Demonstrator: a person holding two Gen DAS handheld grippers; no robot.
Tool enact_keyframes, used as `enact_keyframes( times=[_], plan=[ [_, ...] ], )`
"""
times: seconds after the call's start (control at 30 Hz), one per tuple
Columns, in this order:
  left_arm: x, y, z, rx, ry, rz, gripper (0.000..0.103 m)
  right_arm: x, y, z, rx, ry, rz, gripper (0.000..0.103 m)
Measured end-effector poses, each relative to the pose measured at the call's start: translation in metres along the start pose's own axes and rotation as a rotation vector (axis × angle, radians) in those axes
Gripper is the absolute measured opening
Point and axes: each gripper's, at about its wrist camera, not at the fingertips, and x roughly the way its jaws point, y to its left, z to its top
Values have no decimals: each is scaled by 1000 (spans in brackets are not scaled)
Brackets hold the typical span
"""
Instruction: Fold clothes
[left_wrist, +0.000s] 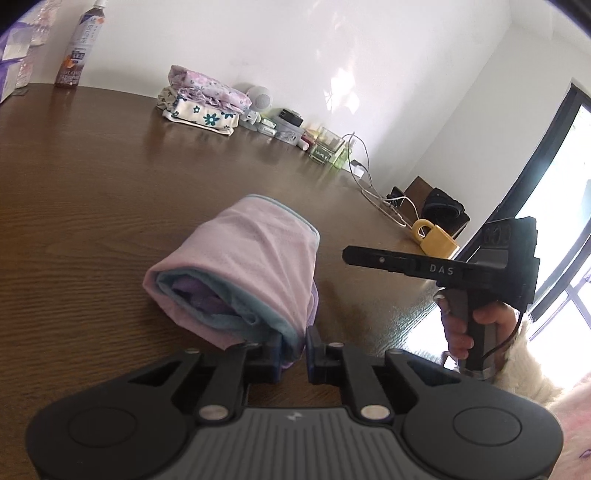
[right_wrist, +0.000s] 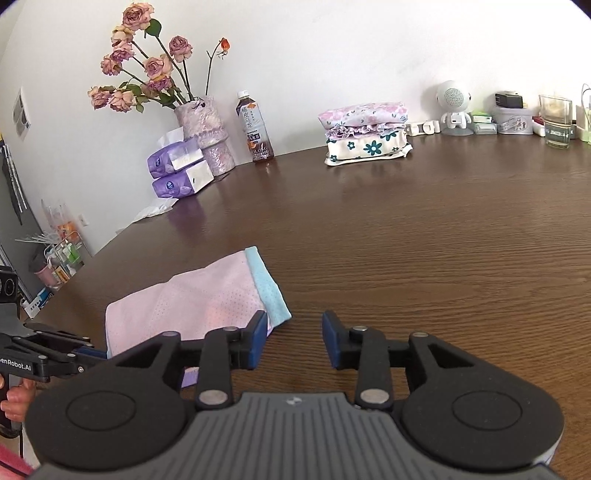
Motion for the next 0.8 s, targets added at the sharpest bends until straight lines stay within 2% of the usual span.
enact_keyframes(
  times=[0.07,0.13,0.23,0.33,0.4,0.47,0.5,0.53,0.57,0.63,0.8],
  plan=[
    [-3,3,-2,-42,-6,1,26,-2,-2,0,3,-3,1,39],
    [-7,6,1,-95,-36,8,49,-2,-5,3,10,-6,7,39],
    [-18,11,4,-183,-110,22,52,8,-7,18,34,-9,58,39],
    [-22,24,10,-342,-152,23,52,28,-7,35,72,30,113,41],
    [-18,31,13,-445,-157,39,49,44,-7,44,106,73,135,41],
    [-13,36,14,-491,-148,50,39,60,-7,48,139,125,134,38],
    [-11,39,14,-505,-147,44,27,65,-7,48,152,142,137,32],
    [-9,43,14,-519,-144,38,16,67,-8,47,166,152,144,19],
    [-9,47,14,-530,-140,32,13,66,-8,44,177,153,148,13],
    [-9,55,14,-530,-129,29,12,61,-9,37,196,143,149,7],
    [-10,63,22,-444,-94,54,10,39,-9,23,236,133,171,5]
  ],
)
